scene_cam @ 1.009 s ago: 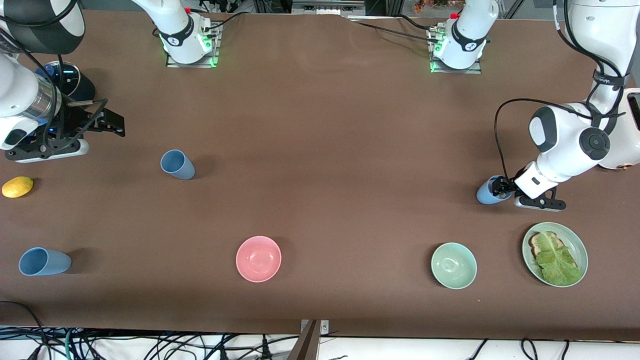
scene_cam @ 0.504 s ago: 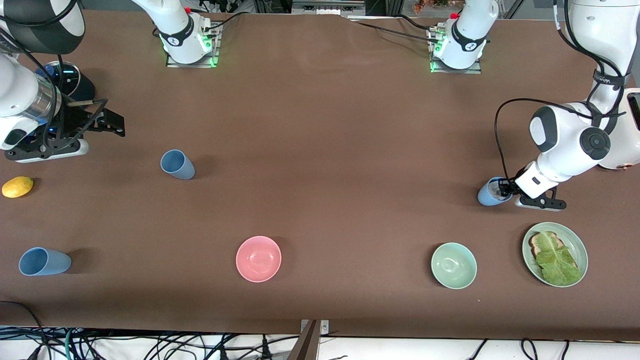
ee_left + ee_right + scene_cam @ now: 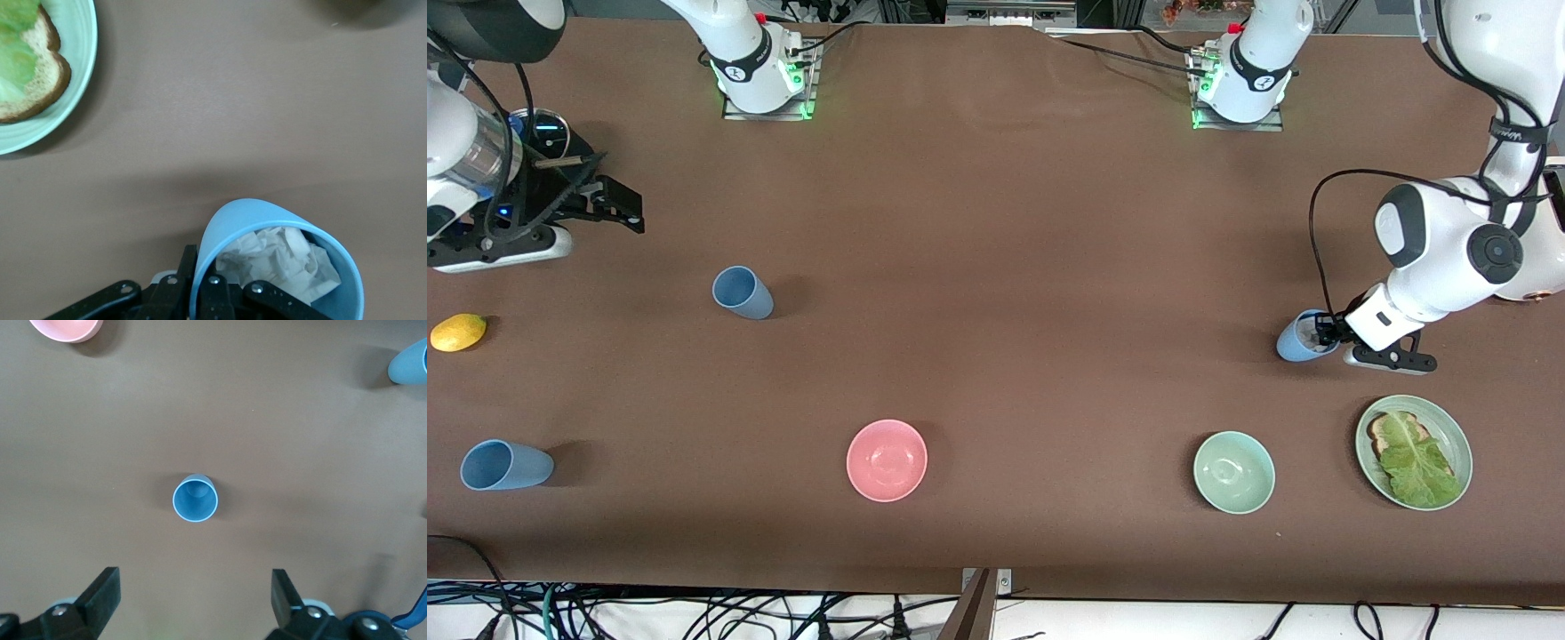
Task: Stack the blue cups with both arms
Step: 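Lift the tissue cup with the left gripper toward the table middle, then lower the tissue cup with the left gripper while the right gripper reaches the blue cup, then open the left gripper while the right gripper grasps the blue cup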
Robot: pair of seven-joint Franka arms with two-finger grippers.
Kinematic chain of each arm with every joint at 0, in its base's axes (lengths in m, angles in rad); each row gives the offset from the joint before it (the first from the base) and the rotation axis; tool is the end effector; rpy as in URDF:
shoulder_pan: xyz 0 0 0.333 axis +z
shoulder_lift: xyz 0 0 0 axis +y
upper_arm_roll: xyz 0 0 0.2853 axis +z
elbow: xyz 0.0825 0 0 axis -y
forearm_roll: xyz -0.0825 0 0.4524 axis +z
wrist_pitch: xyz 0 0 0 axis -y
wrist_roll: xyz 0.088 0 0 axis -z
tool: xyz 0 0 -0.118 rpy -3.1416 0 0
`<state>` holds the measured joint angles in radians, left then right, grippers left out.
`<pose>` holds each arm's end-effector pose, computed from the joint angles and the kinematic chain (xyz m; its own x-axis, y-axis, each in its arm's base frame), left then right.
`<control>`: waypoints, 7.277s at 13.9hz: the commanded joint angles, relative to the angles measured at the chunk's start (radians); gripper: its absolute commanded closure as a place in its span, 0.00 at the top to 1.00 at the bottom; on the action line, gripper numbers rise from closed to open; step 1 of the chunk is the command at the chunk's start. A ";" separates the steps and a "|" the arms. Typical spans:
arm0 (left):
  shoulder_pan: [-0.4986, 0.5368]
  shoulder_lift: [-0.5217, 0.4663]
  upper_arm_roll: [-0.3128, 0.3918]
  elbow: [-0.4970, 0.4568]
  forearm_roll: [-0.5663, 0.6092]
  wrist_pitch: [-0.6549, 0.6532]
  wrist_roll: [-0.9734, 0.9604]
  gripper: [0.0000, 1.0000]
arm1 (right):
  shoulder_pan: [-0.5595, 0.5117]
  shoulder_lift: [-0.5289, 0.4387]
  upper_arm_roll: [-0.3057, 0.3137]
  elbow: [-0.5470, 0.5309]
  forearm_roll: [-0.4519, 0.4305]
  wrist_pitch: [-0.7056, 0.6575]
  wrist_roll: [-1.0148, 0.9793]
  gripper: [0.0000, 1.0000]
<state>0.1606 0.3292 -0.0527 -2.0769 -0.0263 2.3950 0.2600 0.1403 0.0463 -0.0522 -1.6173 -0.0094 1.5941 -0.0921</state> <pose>0.6183 0.0657 0.1775 0.9916 -0.1296 -0.0019 -0.1295 -0.9909 0.0364 0.6309 0.0551 0.5306 0.9813 0.1791 -0.0702 0.1799 -0.9837 0.0054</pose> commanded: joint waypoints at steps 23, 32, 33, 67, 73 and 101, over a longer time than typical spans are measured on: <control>-0.317 -0.050 -0.246 0.541 -0.076 -0.702 -1.036 0.00 | -0.001 -0.028 -0.006 0.007 0.016 -0.040 -0.012 1.00; -0.578 0.073 -0.233 0.560 -0.060 -0.472 -1.495 0.00 | -0.005 -0.022 -0.018 -0.185 0.005 0.163 -0.014 1.00; -0.595 0.088 -0.233 0.560 -0.043 -0.440 -1.524 0.00 | -0.005 -0.023 -0.027 -0.203 0.005 0.184 -0.014 1.00; -0.688 0.429 -0.190 0.526 0.164 0.016 -1.754 0.19 | -0.007 0.118 -0.057 -0.659 0.017 0.830 -0.001 1.00; -0.688 0.426 -0.190 0.529 0.164 0.018 -1.743 0.75 | -0.007 0.152 -0.057 -0.661 0.019 0.850 0.005 0.99; -0.633 0.121 -0.196 0.555 0.166 -0.380 -1.328 1.00 | -0.005 0.165 -0.049 -0.516 0.043 0.703 0.026 0.00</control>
<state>-0.4949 0.5247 -0.2506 -1.5331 0.1550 2.1087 -1.1558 0.1374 0.2160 -0.1016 -2.2284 0.0311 2.4112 -0.0715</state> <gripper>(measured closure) 0.000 0.952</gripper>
